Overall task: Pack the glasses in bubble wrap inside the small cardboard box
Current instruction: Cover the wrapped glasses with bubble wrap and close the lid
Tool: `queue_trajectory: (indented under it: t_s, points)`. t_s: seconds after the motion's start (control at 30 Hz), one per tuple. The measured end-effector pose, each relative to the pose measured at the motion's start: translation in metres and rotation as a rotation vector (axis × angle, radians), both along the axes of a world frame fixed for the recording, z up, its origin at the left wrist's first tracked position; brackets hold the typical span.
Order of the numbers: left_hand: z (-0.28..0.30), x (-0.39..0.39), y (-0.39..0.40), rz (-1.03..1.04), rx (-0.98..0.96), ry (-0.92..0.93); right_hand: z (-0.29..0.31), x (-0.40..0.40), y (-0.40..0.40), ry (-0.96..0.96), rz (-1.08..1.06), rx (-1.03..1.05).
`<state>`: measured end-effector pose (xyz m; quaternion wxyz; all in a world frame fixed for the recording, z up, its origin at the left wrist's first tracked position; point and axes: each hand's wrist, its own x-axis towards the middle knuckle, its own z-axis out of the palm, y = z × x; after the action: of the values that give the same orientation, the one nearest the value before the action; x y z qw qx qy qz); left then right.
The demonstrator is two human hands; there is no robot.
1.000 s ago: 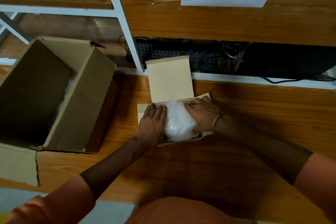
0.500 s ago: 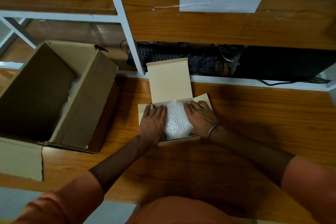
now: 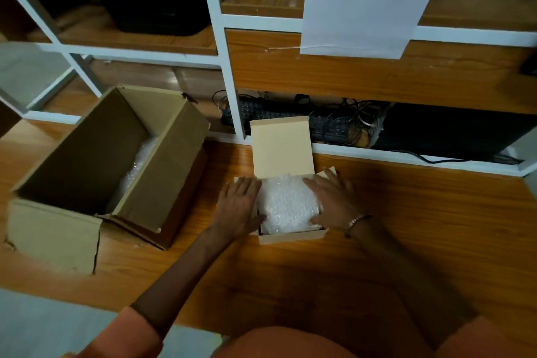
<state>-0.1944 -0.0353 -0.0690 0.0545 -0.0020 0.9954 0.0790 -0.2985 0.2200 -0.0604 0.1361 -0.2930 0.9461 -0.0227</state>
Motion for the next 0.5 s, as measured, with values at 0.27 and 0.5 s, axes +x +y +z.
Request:
queue_trajectory:
  t_s: [0.27, 0.5]
  points:
    - [-0.007, 0.056, 0.001, 0.512, 0.493, 0.142, -0.021, 0.034, 0.026, -0.234, -0.704, -0.794]
    - [0.001, 0.056, 0.032, 0.539, 0.604, 0.312, -0.014, 0.056, 0.004, -0.245, -0.797, -0.942]
